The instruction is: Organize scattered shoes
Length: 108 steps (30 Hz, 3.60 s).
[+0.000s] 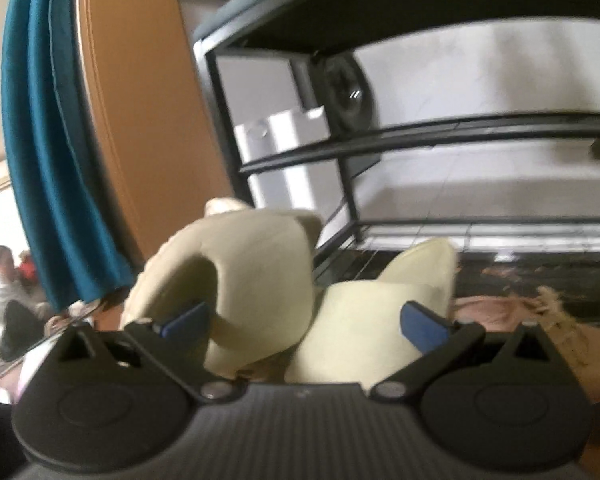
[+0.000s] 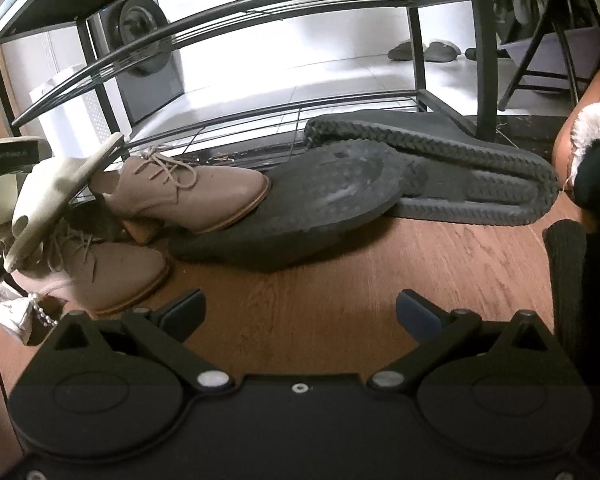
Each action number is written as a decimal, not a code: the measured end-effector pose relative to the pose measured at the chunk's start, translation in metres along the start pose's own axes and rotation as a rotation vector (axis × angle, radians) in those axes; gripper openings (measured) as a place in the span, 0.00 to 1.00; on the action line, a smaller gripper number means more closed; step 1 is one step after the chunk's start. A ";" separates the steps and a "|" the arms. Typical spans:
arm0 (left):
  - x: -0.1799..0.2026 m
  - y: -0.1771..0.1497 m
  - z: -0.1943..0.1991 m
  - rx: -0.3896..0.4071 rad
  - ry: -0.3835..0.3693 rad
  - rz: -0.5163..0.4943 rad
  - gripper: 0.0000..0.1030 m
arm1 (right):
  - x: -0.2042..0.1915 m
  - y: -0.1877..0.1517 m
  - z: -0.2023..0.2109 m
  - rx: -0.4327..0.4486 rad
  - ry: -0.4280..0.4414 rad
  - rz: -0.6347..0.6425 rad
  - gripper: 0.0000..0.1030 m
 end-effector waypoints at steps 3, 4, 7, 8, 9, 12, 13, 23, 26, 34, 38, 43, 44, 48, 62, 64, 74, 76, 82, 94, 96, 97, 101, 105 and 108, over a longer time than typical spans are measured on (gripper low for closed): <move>-0.010 0.004 -0.008 -0.002 0.036 0.025 0.99 | 0.000 -0.002 -0.003 -0.015 -0.007 0.001 1.00; -0.012 0.004 -0.010 -0.005 0.042 0.031 0.99 | 0.000 -0.003 -0.004 -0.020 -0.009 0.002 1.00; -0.018 0.005 -0.015 -0.010 0.060 0.037 0.99 | -0.001 -0.004 -0.004 -0.026 -0.010 0.009 1.00; -0.020 0.006 -0.016 -0.007 0.067 0.038 0.99 | -0.002 -0.004 -0.004 -0.025 -0.009 0.011 1.00; -0.022 0.006 -0.016 -0.003 0.073 0.039 0.99 | -0.002 -0.005 -0.004 -0.026 -0.009 0.012 1.00; -0.027 0.008 -0.017 0.008 0.083 0.046 0.99 | -0.002 -0.005 -0.004 -0.029 -0.009 0.014 1.00; -0.030 0.009 -0.017 0.010 0.086 0.048 0.99 | -0.001 -0.006 -0.005 -0.033 -0.009 0.013 1.00; -0.055 0.002 -0.032 -0.048 0.080 0.126 0.99 | -0.002 -0.006 -0.005 -0.032 -0.014 0.014 1.00; -0.054 0.009 -0.041 -0.049 0.060 0.086 0.99 | -0.002 -0.006 -0.004 -0.030 -0.012 0.020 1.00; -0.058 0.013 -0.042 -0.004 0.027 0.087 0.99 | -0.002 -0.007 -0.006 -0.042 -0.016 0.020 1.00; -0.057 0.012 -0.044 0.005 0.033 0.075 0.98 | -0.005 -0.008 -0.006 -0.045 -0.008 0.030 1.00; -0.051 0.010 -0.049 0.005 0.046 0.024 0.98 | -0.004 -0.009 -0.006 -0.048 -0.008 0.033 1.00; -0.053 0.010 -0.048 0.016 0.044 0.034 0.95 | -0.005 -0.009 -0.006 -0.048 -0.009 0.035 1.00; -0.057 0.011 -0.041 0.043 0.041 0.063 0.75 | -0.005 -0.010 -0.006 -0.053 -0.011 0.041 1.00; -0.057 0.017 -0.016 0.082 0.017 0.090 0.75 | -0.003 -0.007 -0.003 -0.044 0.000 0.013 1.00; -0.057 0.020 -0.007 0.098 0.023 0.087 0.75 | -0.002 -0.006 -0.001 -0.039 0.002 0.009 1.00; -0.048 0.028 0.052 0.153 -0.005 0.068 0.74 | -0.002 0.000 0.008 -0.003 0.023 -0.015 1.00; -0.049 0.031 0.065 0.163 -0.001 0.076 0.74 | -0.001 0.002 0.011 0.008 0.028 -0.026 1.00; -0.047 0.038 0.107 0.196 -0.029 0.112 0.74 | 0.009 0.009 0.019 0.038 0.029 -0.076 1.00; 0.023 -0.001 0.175 0.199 -0.277 0.065 0.75 | 0.050 0.017 0.022 0.059 -0.066 -0.255 1.00; 0.048 -0.018 0.180 0.210 -0.360 0.009 0.75 | 0.058 0.016 0.021 0.055 -0.103 -0.277 1.00; 0.054 -0.024 0.178 0.206 -0.367 -0.004 0.75 | 0.062 0.015 0.020 0.052 -0.120 -0.288 1.00; 0.069 -0.046 0.159 0.140 -0.386 -0.010 0.75 | 0.074 0.013 0.019 0.049 -0.163 -0.313 1.00; 0.073 -0.075 0.144 0.039 -0.410 -0.024 0.75 | 0.077 0.011 0.014 0.029 -0.180 -0.318 1.00; 0.076 -0.093 0.141 0.012 -0.403 -0.045 0.76 | 0.074 0.009 0.012 0.021 -0.179 -0.304 1.00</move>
Point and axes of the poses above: each gripper's, at about its wrist camera, not at the fingertips, and z roughly against the way its jaws point, x to its right, y to its top, the point moved 5 cm from there along -z, roughly the way its jaws point, and after that the axes turned 11 degrees about -y, right-handed, at the moved point
